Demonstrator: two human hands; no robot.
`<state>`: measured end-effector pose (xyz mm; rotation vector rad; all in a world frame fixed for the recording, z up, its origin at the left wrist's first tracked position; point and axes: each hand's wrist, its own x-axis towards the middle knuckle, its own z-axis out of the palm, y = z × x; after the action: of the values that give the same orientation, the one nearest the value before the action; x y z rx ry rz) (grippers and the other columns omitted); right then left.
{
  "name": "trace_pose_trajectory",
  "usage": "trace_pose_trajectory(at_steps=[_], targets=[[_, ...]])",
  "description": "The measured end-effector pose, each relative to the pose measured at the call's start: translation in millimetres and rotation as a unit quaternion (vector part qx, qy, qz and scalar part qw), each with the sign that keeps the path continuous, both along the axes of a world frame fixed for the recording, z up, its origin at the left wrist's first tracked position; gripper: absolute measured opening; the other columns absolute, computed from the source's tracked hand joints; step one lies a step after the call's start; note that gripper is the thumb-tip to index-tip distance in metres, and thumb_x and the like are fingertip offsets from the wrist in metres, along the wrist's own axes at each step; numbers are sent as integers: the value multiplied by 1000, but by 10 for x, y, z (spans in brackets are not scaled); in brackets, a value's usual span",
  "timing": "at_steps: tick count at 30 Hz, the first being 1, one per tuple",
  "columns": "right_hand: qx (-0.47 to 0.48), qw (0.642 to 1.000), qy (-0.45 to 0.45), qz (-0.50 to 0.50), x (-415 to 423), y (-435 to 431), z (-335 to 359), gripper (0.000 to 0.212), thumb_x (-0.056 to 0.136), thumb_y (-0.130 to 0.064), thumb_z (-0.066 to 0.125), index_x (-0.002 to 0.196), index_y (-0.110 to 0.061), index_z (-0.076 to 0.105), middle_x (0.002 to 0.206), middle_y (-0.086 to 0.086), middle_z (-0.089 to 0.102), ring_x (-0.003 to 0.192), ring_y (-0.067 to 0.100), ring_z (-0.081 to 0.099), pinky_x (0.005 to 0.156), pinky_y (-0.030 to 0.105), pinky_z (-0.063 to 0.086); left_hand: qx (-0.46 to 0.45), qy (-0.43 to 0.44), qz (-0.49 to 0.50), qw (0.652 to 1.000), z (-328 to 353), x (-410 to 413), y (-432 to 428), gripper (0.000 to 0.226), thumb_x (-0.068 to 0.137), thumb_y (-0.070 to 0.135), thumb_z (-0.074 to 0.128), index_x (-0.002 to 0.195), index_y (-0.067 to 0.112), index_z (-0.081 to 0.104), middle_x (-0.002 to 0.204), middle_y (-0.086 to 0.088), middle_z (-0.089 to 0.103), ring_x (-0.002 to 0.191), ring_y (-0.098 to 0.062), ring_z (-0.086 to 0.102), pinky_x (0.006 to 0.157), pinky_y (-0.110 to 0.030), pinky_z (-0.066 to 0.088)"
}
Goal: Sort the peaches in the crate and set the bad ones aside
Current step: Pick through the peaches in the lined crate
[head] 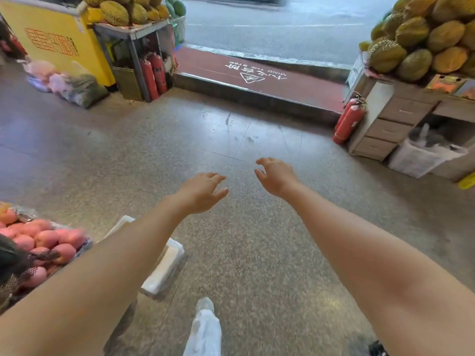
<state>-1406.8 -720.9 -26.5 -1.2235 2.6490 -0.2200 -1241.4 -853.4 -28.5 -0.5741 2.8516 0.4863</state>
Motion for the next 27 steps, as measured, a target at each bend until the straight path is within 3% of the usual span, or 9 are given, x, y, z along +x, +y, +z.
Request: trace_pose_trajectory(at_steps=[9,18,27], targets=[[-20,999,-10,49,-1148,-2031,-23,43,102,-35,37,141,-17,44,144,7,48,131,27,45,109,42,30,-4,12,51,999,22,-1081,-1880,56,100,44,36,148,18,29,154,-6,29,142,-23,25,115,-39,25],[-20,985,7,169,-1960,-4094,12,42,103,-34,36,139,-16,46,141,8,50,125,30,49,106,42,35,-2,13,144,990,28,-1702,-3436,55,101,41,36,149,16,27,156,-6,25,144,-20,20,116,-34,20],[-24,923,-5,383,-1938,-6307,-92,39,101,-29,39,136,-14,50,138,11,53,125,31,49,104,42,36,-10,22,375,927,-5,-1555,-4719,51,102,36,36,148,15,30,155,-8,28,141,-23,27,110,-30,24]])
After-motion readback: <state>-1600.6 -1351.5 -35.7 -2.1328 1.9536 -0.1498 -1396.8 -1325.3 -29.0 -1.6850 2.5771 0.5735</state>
